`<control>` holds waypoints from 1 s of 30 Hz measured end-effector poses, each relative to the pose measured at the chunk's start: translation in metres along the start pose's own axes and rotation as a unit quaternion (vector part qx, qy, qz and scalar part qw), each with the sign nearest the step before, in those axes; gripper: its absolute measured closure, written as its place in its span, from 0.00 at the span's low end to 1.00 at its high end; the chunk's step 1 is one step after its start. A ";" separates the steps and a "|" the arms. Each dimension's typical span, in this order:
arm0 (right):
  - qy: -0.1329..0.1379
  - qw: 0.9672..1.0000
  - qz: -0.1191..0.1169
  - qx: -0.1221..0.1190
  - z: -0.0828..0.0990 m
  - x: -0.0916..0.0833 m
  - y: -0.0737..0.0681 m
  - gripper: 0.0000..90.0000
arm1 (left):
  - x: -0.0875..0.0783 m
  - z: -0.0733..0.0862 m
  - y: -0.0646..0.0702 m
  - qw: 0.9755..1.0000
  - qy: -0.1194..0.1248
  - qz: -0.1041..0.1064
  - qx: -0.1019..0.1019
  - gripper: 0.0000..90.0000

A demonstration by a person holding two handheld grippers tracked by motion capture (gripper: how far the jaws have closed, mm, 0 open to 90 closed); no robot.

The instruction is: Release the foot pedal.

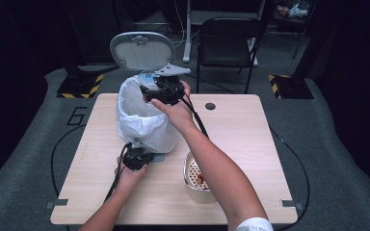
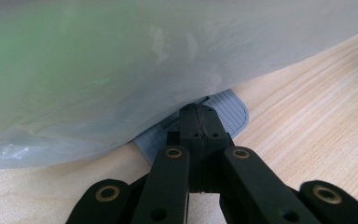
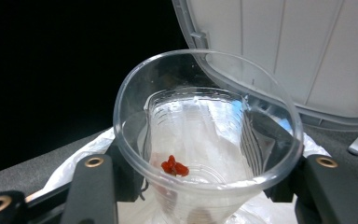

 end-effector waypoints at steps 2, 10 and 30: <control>-0.005 1.000 -0.001 0.009 0.001 0.002 0.001 0.45 | -0.002 0.002 -0.004 0.999 -0.023 -0.002 0.025 1.00; -0.026 1.000 -0.003 0.008 0.003 0.008 0.001 0.42 | 0.001 -0.001 0.001 1.000 0.006 0.001 -0.006 1.00; -0.041 0.999 0.002 -0.002 0.007 0.010 -0.002 0.16 | -0.002 0.001 -0.001 1.000 -0.004 -0.012 -0.015 1.00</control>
Point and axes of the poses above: each handheld gripper's, and its own axes: x roughly forward along the jaws, z roughly out of its underside, y roughly to its right, the point moved 6 cm from there along x, roughly forward along the jaws, and after that the axes turned 3 degrees about -y, right-handed, at the moved point
